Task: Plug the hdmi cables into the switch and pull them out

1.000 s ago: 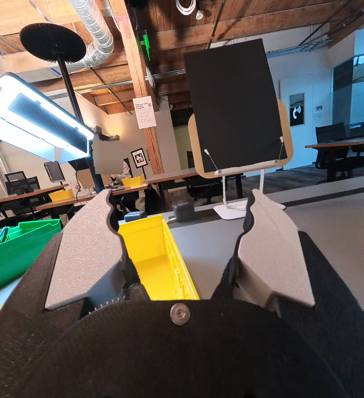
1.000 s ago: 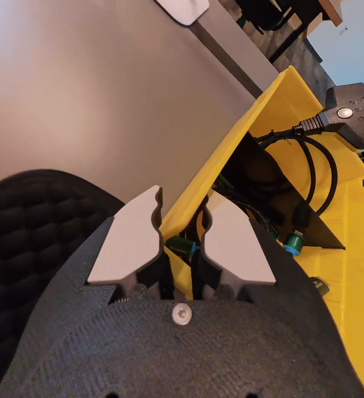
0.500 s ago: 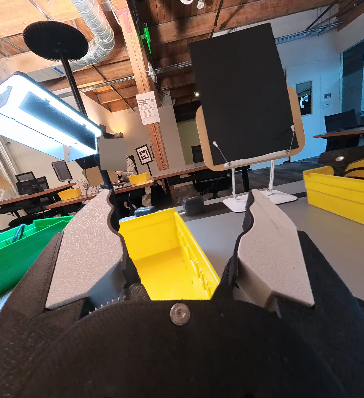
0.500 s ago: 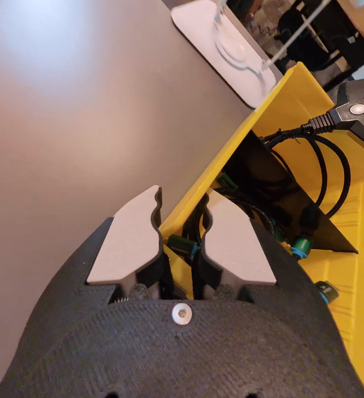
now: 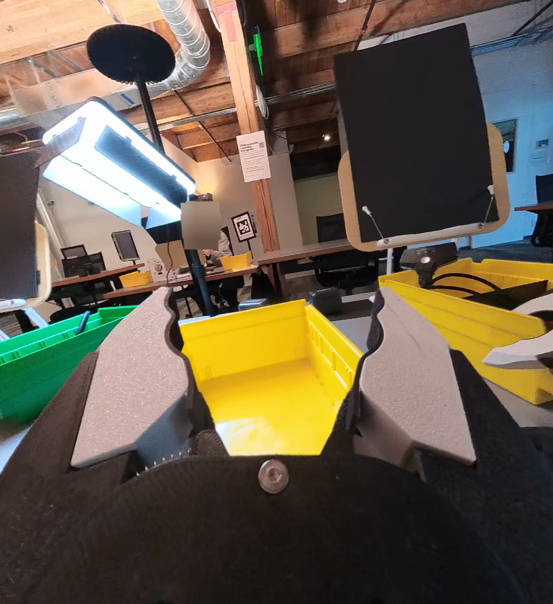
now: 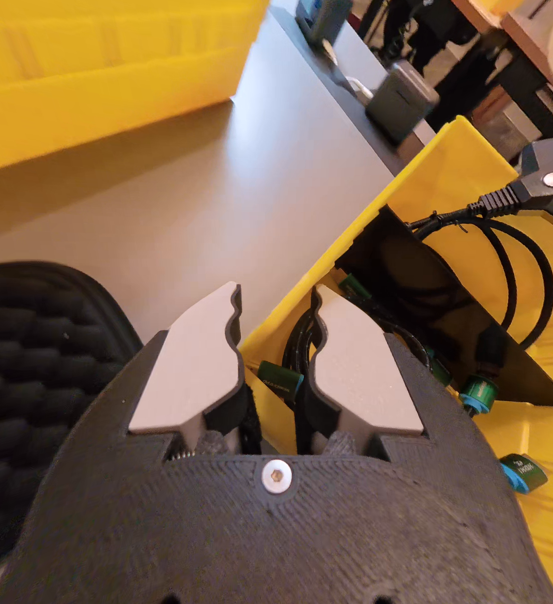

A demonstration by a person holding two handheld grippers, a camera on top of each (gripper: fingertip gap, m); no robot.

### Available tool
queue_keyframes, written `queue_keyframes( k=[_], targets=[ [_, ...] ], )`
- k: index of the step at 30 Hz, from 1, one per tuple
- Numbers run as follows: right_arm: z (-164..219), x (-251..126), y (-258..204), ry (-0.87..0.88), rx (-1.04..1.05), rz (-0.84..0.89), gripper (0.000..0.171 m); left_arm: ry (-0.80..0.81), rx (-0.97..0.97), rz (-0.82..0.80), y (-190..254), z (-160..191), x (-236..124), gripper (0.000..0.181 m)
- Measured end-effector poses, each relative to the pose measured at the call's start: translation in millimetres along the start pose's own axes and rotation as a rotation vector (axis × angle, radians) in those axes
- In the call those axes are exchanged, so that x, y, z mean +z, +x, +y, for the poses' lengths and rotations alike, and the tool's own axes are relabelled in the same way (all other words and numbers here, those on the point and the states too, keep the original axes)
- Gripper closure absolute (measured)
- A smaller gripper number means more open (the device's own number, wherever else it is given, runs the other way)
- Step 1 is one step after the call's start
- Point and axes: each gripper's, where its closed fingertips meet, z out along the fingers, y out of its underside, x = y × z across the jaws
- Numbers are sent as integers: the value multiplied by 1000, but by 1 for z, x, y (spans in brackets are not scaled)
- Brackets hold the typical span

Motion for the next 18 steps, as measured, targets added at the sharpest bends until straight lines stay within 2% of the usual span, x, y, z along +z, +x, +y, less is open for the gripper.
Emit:
queue_keyframes(
  k=[4,7,11,14,15,17,18],
  targets=[
    [-29,17,-28,100,24,-113,126,-49,-21,-45,-14,9,-8,71],
    [-57,3,-36,251,35,-142,117,-130,12,-130,-36,24,-16,76],
    [-93,-39,-34,489,28,-101,100,-329,65,-295,-90,70,-27,80],
    [-106,-60,-49,592,80,-161,100,-533,-67,-249,-105,123,-29,81],
    [-107,-63,-57,601,98,-188,100,-615,-168,-201,-100,140,-31,84],
    [-106,-64,-75,598,110,-241,101,-715,-356,-88,-82,158,-34,105],
    [-104,-63,-85,592,99,-260,101,-723,-391,-72,-78,157,-37,128]
  ],
)
